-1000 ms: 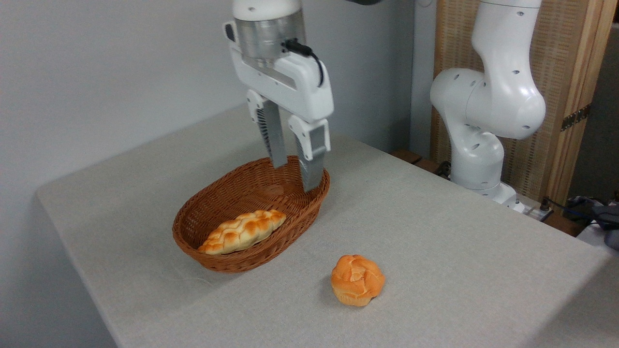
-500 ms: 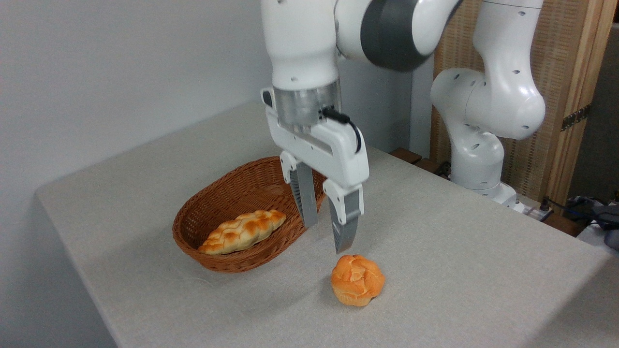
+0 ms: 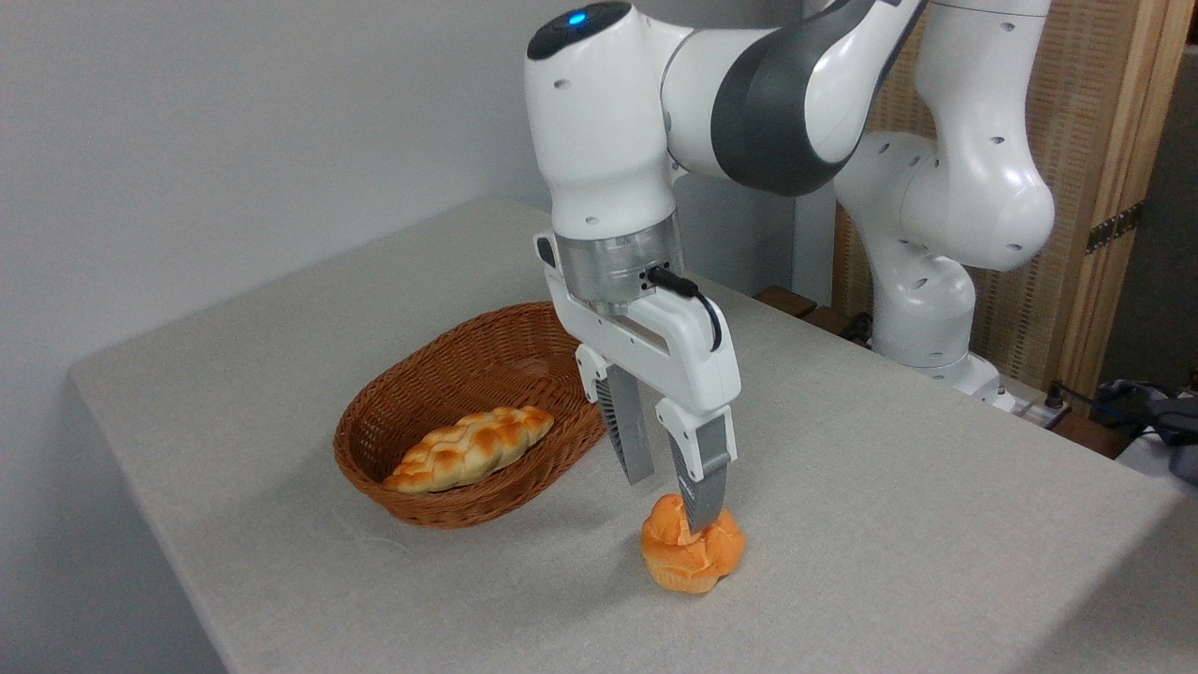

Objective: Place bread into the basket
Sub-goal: 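Lower the open gripper down around the round orange bread roll, then close the gripper fingers on the orange roll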

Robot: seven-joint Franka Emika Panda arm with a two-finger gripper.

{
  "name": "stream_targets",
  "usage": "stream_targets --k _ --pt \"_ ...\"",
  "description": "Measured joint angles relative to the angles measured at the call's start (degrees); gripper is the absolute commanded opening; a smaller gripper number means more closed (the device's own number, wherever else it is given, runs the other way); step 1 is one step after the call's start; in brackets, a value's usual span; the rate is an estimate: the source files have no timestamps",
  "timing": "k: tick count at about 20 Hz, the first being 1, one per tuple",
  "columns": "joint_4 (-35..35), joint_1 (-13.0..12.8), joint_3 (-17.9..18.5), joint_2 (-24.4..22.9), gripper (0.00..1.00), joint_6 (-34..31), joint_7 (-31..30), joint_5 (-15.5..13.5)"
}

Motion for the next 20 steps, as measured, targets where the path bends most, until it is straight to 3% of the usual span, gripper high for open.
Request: stream_targets --k 9,16,19,20 --pt "-0.65 -0.12 3.43 0.95 1.0 0.04 2.27 0.02" --pt "-2.13 -2.74 6.31 1.56 0.99 0.06 4.28 0.02" --pt "-2.17 -3.38 6.31 2.07 0.86 0.16 4.28 0.02" --pt "-2.19 -3.44 6.31 2.22 0.77 0.36 4.28 0.02"
